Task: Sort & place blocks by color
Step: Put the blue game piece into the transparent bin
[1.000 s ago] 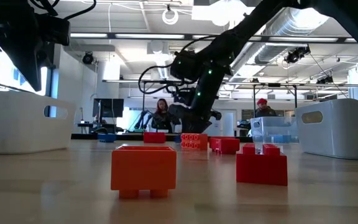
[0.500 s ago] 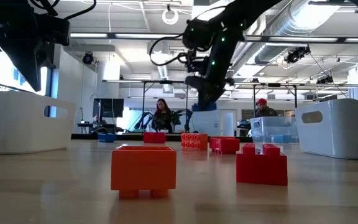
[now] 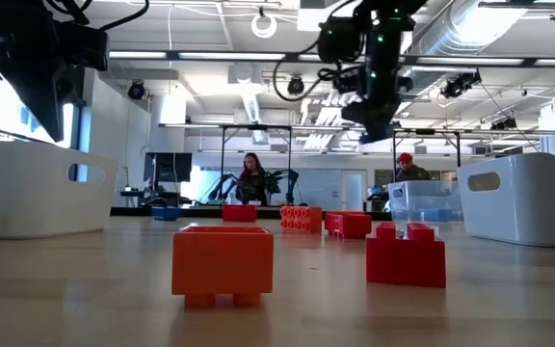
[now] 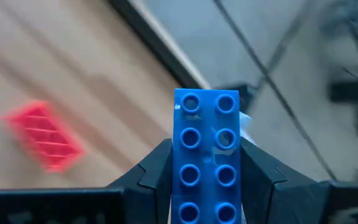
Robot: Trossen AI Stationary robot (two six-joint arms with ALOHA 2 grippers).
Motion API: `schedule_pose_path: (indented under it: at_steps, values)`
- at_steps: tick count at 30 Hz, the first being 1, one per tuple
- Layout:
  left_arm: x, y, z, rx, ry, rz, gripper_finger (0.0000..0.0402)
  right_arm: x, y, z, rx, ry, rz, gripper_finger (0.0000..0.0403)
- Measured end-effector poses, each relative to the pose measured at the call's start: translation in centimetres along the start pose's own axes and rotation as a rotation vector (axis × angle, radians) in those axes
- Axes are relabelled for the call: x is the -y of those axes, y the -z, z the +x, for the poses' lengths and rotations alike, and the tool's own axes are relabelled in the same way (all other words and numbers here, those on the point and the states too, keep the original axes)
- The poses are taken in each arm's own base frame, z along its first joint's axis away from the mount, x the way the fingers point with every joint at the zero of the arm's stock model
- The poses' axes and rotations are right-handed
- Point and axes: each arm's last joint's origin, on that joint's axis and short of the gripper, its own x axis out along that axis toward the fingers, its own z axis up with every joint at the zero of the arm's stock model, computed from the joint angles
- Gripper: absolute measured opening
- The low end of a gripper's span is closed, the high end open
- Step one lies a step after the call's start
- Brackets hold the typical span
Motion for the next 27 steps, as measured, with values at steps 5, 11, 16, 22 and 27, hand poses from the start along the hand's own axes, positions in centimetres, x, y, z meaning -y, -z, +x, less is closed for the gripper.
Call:
schedule_pose_path:
  at_steps: [5, 11, 16, 22, 27]
  values:
    - [0.0, 0.0, 0.0, 0.0, 0.0, 0.0, 0.0184, 3.0, 0.8, 1.5, -0.132, 0.096, 0.083, 0.0114]
    - [0.0, 0.0, 0.0, 0.0, 0.0, 0.0, 0.0184, 6.1, 1.2, 4.1, -0.265, 0.073, 0.168, 0.0114]
    - [0.0, 0.0, 0.0, 0.0, 0.0, 0.0, 0.0184, 8.5, 1.5, 5.9, -0.356, -0.032, 0.23, 0.0114]
    - [0.1, 0.1, 0.0, -0.019, 0.029, 0.0, 0.0184, 10.2, 2.0, 8.1, -0.443, -0.107, 0.278, 0.0114]
    - [0.1, 0.1, 0.0, -0.031, 0.048, 0.001, 0.0184, 10.2, 2.3, 10.3, -0.51, -0.133, 0.251, 0.0114]
